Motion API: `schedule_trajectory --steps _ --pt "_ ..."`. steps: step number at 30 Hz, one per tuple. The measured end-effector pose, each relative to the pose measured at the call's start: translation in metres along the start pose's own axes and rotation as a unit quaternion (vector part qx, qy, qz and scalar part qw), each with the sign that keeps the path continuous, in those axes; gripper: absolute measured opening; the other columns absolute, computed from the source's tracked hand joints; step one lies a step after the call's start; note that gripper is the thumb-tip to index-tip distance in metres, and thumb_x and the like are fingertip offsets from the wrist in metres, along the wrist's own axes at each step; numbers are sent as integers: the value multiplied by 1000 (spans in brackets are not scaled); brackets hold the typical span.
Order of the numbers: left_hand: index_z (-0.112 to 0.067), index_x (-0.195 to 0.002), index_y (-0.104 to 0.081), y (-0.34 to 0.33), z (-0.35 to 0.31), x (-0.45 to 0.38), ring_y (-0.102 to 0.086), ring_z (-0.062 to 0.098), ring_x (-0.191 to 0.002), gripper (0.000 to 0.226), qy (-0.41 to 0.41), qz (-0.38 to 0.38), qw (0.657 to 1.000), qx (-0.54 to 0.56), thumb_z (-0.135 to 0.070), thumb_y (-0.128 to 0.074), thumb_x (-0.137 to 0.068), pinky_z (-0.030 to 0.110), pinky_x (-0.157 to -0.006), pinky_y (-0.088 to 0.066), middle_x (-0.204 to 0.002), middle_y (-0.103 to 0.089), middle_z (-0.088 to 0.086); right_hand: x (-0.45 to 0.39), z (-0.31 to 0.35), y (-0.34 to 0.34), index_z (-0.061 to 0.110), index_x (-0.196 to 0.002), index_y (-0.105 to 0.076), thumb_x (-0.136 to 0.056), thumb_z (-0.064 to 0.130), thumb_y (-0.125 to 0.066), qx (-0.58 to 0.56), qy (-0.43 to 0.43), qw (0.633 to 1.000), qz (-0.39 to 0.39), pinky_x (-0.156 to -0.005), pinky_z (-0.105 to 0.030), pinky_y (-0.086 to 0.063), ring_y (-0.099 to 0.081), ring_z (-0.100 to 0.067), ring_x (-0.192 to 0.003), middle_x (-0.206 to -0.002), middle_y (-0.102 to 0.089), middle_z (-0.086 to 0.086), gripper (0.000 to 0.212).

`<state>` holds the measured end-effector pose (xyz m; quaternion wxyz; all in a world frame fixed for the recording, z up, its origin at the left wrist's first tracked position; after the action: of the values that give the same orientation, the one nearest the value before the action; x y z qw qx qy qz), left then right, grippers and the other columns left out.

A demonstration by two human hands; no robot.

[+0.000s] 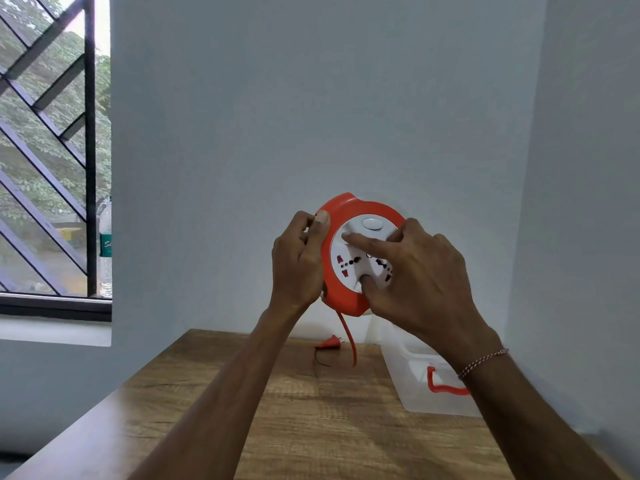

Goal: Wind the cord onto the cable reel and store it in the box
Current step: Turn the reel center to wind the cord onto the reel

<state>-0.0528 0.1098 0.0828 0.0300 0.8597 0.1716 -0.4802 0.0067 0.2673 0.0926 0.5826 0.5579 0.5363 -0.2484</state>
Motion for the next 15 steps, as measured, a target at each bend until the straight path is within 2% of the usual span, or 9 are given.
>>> schedule_trajectory --steps 4,7,10,12,15 --pt "-12 -96 -60 1 -2 0 -70 21 -71 30 -2 -6 1000 -1 -37 -44 -100 45 -67 -61 -83 -70 5 -1 -5 2 31 -131 -57 -76 72 -53 -50 -52 997 -3 -74 -38 -58 -68 -25 -80 -101 -73 -8 68" --pt "-12 -95 -60 2 -3 0 -69 24 -71 28 -3 -10 1000 3 -34 -44 -102 47 -67 -61 -84 -69 8 -3 -5 2 30 -130 -58 -76 76 -49 -66 -54 996 -4 -75 -38 -58 -68 -24 -80 -102 -73 -6 72" --pt "-13 -95 -60 2 -4 -1 -69 24 -71 27 -4 -9 1000 4 -33 -43 -102 42 -66 -61 -83 -69 7 -6 -2 5 25 -125 -63 -79 65 -58 -55 -13 998 -14 -75 -38 -56 -64 -25 -85 -101 -72 -9 61" --pt "-18 -93 -60 3 -2 -1 -69 20 -71 24 -4 -12 1000 2 -33 -43 -102 33 -64 -61 -82 -69 2 -7 2 9 23 -116 -69 -79 47 -69 -57 41 997 -23 -75 -39 -56 -61 -25 -88 -100 -71 -9 43" --pt "-21 -94 -59 3 1 -1 -69 13 -72 21 -3 -13 1000 4 -33 -44 -102 21 -61 -58 -81 -68 -5 -7 9 7 23 -98 -76 -65 25 -85 -45 121 991 18 -78 -45 -56 -59 -30 -101 -109 -68 -9 35"
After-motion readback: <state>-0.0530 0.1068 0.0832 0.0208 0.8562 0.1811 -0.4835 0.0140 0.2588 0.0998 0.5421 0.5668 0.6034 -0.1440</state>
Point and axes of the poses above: each hand's wrist, its own x-axis away from the middle knuckle, its own y-axis out of the back of the hand, z = x × y, the point moved 7 cm from there along -x, towards the middle knuckle
